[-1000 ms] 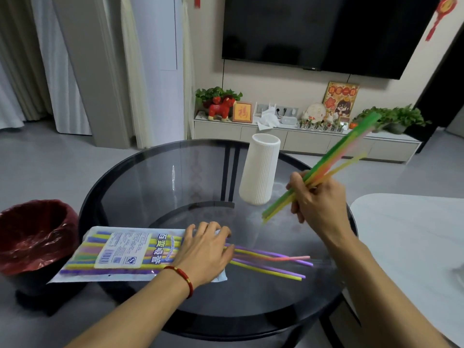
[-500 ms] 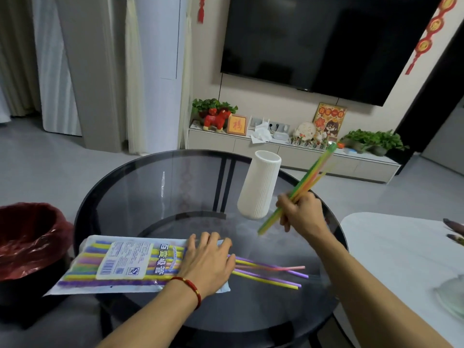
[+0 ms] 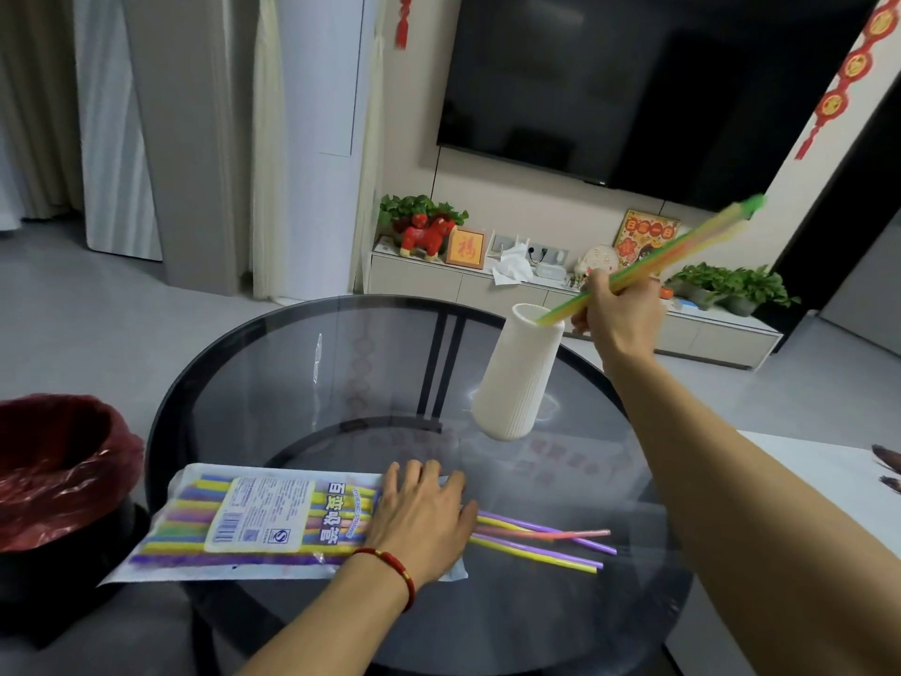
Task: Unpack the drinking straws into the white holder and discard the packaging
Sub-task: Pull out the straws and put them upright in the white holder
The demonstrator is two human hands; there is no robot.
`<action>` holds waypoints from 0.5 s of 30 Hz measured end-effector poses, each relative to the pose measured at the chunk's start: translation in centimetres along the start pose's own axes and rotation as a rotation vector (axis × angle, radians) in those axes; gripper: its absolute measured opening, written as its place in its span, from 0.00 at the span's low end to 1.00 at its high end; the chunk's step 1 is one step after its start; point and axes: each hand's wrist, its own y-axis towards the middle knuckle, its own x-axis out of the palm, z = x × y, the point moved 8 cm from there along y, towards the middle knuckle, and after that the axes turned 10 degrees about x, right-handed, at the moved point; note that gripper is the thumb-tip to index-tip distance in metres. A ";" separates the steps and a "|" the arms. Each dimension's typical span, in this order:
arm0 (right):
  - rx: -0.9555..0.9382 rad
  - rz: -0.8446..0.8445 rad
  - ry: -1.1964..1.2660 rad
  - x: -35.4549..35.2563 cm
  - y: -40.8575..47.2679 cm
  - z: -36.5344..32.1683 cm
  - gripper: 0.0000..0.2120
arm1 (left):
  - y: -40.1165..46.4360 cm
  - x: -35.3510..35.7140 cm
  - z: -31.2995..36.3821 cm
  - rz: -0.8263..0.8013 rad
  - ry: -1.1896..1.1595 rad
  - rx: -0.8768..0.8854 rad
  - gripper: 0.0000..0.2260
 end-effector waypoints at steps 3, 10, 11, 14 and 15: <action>0.081 -0.212 -0.270 3.1 0.3 0.8 0.17 | 0.1 0.0 0.0 -0.011 -0.013 -0.005 0.18; 0.155 -0.404 -0.230 3.6 -0.6 1.1 0.32 | -0.1 -0.3 0.2 0.021 -0.005 0.038 0.18; 0.149 -0.371 -0.177 2.9 -0.7 0.9 0.33 | -0.1 -0.3 0.2 0.019 0.005 0.044 0.19; -0.006 -0.237 -0.088 -0.5 -1.8 -0.2 0.25 | -0.4 -0.3 0.2 -0.001 0.038 0.065 0.25; -0.088 -0.210 -0.115 -1.5 -2.8 -0.5 0.20 | -0.5 -0.3 0.3 -0.011 0.061 0.073 0.29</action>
